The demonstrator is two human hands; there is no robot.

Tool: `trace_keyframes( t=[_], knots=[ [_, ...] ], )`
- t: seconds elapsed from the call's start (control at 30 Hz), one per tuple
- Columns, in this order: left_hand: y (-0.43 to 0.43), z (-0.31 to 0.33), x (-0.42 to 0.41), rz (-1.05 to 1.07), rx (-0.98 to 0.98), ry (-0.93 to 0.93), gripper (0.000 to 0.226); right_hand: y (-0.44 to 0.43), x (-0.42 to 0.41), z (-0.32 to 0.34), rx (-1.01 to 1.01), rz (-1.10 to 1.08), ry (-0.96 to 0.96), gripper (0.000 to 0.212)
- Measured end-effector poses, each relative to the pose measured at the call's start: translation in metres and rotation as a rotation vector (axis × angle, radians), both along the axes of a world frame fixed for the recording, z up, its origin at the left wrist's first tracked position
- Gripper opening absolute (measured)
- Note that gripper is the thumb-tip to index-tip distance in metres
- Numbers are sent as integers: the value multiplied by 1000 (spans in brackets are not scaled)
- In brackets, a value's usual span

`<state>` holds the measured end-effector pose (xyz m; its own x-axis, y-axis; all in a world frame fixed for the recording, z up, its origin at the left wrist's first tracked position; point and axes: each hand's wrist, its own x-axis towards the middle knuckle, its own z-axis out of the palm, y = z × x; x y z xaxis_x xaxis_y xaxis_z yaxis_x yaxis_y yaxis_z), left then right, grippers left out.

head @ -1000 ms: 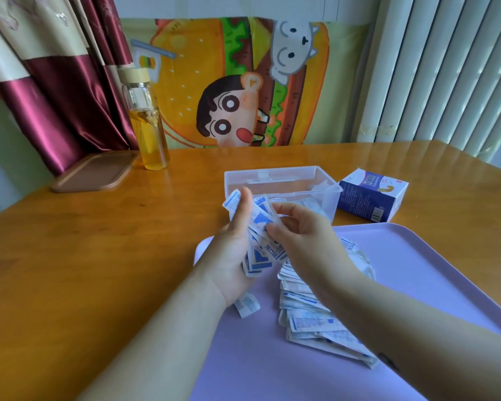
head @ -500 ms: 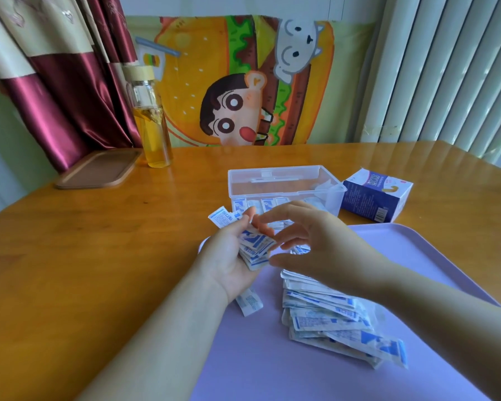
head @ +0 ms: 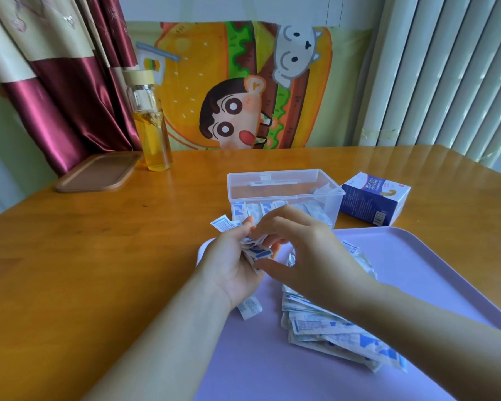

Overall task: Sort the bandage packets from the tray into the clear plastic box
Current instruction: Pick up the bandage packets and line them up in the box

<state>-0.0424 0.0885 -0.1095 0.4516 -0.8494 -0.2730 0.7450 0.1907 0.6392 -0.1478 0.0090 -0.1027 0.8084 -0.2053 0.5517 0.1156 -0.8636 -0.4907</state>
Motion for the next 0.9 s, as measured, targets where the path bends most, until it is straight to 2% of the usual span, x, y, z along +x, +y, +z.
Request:
trace_keyframes(
  t=[0.07, 0.13, 0.23, 0.3, 0.5, 0.63, 0.77, 0.9],
  knots=[
    [-1, -2, 2, 4, -15, 29, 18, 0, 1, 2, -78, -9, -10, 28],
    [-1, -4, 3, 3, -35, 35, 14, 0, 3, 4, -237, -50, -44, 26],
    [-2, -7, 2, 11, -49, 46, 21, -1, 9, 6, -512, -170, -91, 28],
    [-2, -5, 1, 16, -42, 35, 21, -1, 13, 5, -569, -171, -112, 30],
    [0, -2, 4, -1, -46, 50, 12, -5, 10, 4, -614, -143, -187, 22],
    [0, 0, 0, -38, -66, 92, 14, -7, 7, 4, -576, -140, -224, 16],
    [0, 4, 0, 23, -60, 138, 9, -10, 1, 5, -506, -112, -180, 7],
    [1, 8, -1, 58, -9, 114, 21, -10, -3, 2, -481, -25, -32, 24]
  ],
)
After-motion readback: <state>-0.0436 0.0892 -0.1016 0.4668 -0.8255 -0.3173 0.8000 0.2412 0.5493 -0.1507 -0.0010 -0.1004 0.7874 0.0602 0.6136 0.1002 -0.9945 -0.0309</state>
